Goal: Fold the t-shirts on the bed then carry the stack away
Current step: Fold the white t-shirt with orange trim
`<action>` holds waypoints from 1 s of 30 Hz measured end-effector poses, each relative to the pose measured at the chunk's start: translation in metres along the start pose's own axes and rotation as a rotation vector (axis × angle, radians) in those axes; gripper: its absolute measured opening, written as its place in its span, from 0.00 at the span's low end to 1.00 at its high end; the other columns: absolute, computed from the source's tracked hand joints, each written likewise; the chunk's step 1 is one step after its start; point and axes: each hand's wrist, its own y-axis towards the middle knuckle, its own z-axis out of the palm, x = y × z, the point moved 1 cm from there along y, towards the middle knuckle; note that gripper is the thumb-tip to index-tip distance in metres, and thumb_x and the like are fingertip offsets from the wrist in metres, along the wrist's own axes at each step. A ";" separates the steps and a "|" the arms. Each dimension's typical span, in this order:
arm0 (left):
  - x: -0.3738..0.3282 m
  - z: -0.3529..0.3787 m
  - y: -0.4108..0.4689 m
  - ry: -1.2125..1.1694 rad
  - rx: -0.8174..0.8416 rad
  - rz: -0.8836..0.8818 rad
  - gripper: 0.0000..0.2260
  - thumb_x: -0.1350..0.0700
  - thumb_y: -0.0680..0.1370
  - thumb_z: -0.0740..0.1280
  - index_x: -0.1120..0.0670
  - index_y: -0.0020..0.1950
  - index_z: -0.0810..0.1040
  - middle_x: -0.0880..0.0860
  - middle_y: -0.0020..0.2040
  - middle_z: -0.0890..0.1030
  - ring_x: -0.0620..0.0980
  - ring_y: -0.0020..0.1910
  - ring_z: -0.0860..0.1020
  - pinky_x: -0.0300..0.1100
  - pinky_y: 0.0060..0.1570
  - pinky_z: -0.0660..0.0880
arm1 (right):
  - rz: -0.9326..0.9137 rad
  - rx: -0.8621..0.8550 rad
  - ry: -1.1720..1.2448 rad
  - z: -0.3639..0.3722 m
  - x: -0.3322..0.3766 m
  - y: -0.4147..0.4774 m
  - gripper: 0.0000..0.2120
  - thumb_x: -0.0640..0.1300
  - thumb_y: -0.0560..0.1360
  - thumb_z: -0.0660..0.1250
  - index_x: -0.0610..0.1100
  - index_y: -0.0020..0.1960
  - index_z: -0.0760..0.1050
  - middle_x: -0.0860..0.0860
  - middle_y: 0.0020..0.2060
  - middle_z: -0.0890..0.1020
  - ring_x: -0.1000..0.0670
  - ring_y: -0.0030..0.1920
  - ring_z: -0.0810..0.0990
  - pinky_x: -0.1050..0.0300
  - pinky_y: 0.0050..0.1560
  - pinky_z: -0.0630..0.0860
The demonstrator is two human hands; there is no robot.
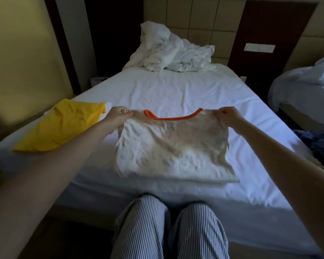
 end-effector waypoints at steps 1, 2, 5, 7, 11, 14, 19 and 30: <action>0.002 0.005 0.014 0.010 -0.032 -0.008 0.11 0.54 0.79 0.64 0.56 0.38 0.71 0.52 0.32 0.69 0.46 0.29 0.67 0.38 0.28 0.64 | 0.000 -0.018 -0.006 0.007 -0.001 0.014 0.19 0.43 0.78 0.62 0.43 0.29 0.66 0.47 0.25 0.67 0.50 0.28 0.66 0.58 0.30 0.62; 0.005 0.010 0.027 0.009 -0.064 -0.014 0.12 0.54 0.78 0.64 0.56 0.37 0.69 0.53 0.32 0.68 0.47 0.29 0.66 0.39 0.29 0.63 | 0.007 -0.035 -0.007 0.014 -0.003 0.028 0.19 0.43 0.77 0.62 0.43 0.28 0.67 0.46 0.24 0.67 0.49 0.29 0.66 0.56 0.30 0.62; 0.020 0.024 0.062 0.093 -0.125 -0.001 0.15 0.52 0.77 0.66 0.55 0.34 0.66 0.54 0.32 0.68 0.52 0.33 0.69 0.43 0.31 0.62 | 0.043 -0.077 -0.046 0.033 -0.019 0.062 0.17 0.44 0.76 0.63 0.43 0.29 0.70 0.46 0.26 0.71 0.45 0.32 0.72 0.56 0.35 0.65; 0.031 0.039 0.073 0.309 -0.071 -0.019 0.15 0.46 0.76 0.68 0.55 0.39 0.70 0.54 0.36 0.72 0.55 0.42 0.74 0.44 0.38 0.65 | 0.092 -0.094 -0.189 0.050 -0.034 0.075 0.10 0.46 0.77 0.61 0.43 0.40 0.76 0.43 0.39 0.79 0.42 0.46 0.78 0.55 0.44 0.69; 0.034 0.073 0.070 0.866 -0.128 0.060 0.22 0.46 0.76 0.65 0.58 0.64 0.69 0.60 0.60 0.75 0.61 0.60 0.72 0.50 0.57 0.67 | -0.056 -0.198 -0.415 0.088 -0.038 0.069 0.16 0.47 0.78 0.59 0.44 0.64 0.71 0.43 0.63 0.73 0.41 0.65 0.69 0.51 0.64 0.60; 0.020 0.099 0.045 0.822 -0.170 0.630 0.18 0.49 0.72 0.59 0.56 0.56 0.78 0.58 0.52 0.81 0.61 0.52 0.77 0.50 0.52 0.70 | -0.365 -0.025 -0.492 0.113 -0.029 0.040 0.22 0.56 0.77 0.53 0.49 0.65 0.72 0.49 0.65 0.74 0.44 0.67 0.68 0.50 0.67 0.58; 0.048 0.132 0.024 0.903 0.397 0.263 0.24 0.34 0.77 0.48 0.32 0.73 0.52 0.44 0.78 0.48 0.55 0.77 0.45 0.61 0.71 0.43 | -0.260 0.365 -0.662 0.140 -0.054 0.017 0.25 0.63 0.79 0.48 0.61 0.75 0.51 0.60 0.76 0.49 0.42 0.76 0.41 0.39 0.71 0.43; 0.035 0.108 0.011 0.447 0.160 0.385 0.23 0.45 0.75 0.58 0.52 0.65 0.75 0.51 0.68 0.73 0.49 0.67 0.71 0.38 0.64 0.62 | -0.365 0.072 -0.461 0.126 -0.059 0.008 0.32 0.61 0.73 0.44 0.50 0.70 0.68 0.49 0.70 0.69 0.46 0.72 0.63 0.50 0.69 0.56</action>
